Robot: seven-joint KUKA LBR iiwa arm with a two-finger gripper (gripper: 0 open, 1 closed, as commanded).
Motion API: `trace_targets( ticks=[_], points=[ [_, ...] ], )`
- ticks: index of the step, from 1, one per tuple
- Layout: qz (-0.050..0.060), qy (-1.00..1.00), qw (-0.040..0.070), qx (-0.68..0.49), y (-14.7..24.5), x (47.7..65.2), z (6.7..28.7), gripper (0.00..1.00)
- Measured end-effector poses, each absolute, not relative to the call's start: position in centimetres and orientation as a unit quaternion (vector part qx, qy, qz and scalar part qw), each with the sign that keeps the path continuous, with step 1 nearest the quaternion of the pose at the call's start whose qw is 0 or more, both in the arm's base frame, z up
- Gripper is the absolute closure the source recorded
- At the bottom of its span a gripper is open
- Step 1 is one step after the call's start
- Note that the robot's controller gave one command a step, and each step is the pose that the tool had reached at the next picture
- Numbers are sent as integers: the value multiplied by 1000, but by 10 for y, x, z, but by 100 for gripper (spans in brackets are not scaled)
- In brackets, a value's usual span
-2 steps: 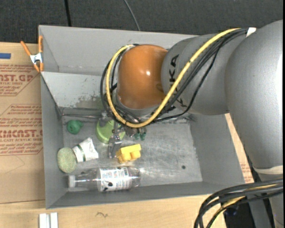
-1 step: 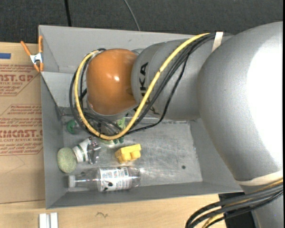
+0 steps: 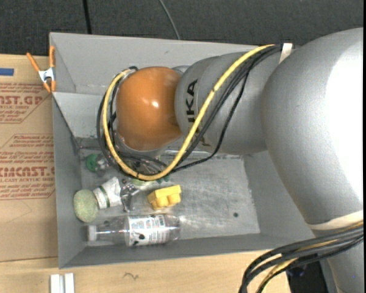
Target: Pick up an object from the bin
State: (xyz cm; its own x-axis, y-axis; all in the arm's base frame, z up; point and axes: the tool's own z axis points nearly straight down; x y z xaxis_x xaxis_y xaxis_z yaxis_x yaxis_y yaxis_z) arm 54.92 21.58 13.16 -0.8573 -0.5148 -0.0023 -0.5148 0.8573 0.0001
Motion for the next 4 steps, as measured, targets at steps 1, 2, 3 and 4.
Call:
trace_targets(
  ticks=[1, 2, 3, 4],
  points=[
    [-1, 903, 11, -430, 239, 539, 79, 0],
    [2, 889, 5, -457, 203, 540, 73, 100],
    [1, 889, 5, -458, 204, 540, 72, 100],
    [2, 889, 1, -458, 203, 538, 77, 100]
  ],
)
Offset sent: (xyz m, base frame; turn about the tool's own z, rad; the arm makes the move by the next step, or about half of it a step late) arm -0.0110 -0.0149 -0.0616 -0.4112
